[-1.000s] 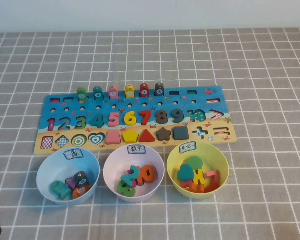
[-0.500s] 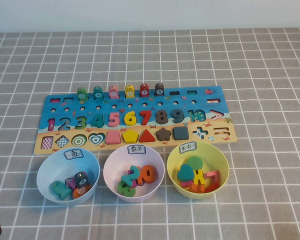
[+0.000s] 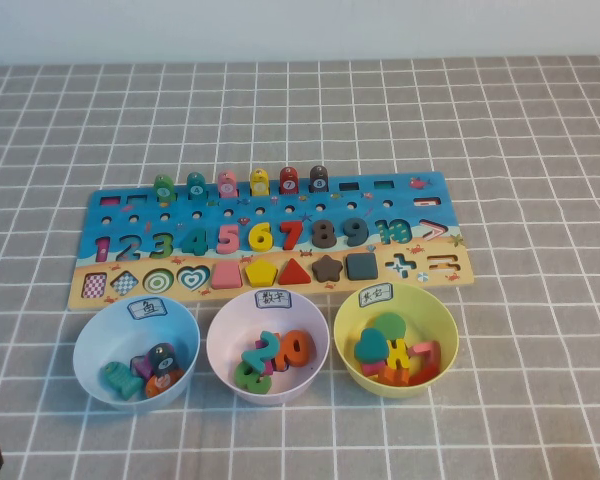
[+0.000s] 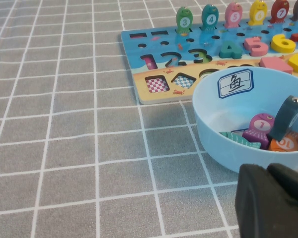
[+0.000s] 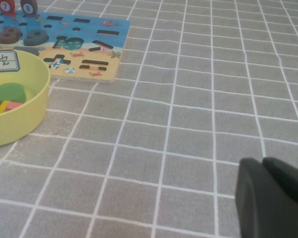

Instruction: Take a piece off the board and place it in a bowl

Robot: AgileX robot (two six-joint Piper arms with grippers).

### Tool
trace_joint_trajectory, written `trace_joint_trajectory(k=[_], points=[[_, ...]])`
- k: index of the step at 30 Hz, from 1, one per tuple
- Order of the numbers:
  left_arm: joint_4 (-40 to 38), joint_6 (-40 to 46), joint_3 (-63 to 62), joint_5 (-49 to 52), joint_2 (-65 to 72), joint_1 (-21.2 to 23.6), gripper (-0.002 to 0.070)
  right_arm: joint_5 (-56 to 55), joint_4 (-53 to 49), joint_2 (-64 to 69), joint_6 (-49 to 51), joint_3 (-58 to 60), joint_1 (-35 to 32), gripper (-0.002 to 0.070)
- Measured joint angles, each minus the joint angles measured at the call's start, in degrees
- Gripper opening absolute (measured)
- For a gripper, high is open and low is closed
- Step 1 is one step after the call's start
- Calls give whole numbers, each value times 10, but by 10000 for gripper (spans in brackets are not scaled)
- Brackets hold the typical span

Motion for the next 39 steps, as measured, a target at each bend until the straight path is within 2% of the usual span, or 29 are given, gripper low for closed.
trace_joint_trajectory(k=[10,14,20,26,32,36,39], points=[[-19,0,0,-19,0,0,-5,0,0,0,0,0,0,-18],[-69,0,0,-54,0,0,-5,0,0,0,0,0,0,-18],[-195,-24,0,-114,0,0,-5,0,1,0,0,0,0,-18],[-227,-27,0,-141,0,0,-5,0,1,0,0,0,0,-18],[-259,-36,-3,-138,10,0,-5,0,1,0,0,0,0,-18],[-268,-47,-58,-94,91,0,-5,0,1,0,0,0,0,-18],[-246,-48,-118,-48,172,0,-5,0,1,0,0,0,0,-18]])
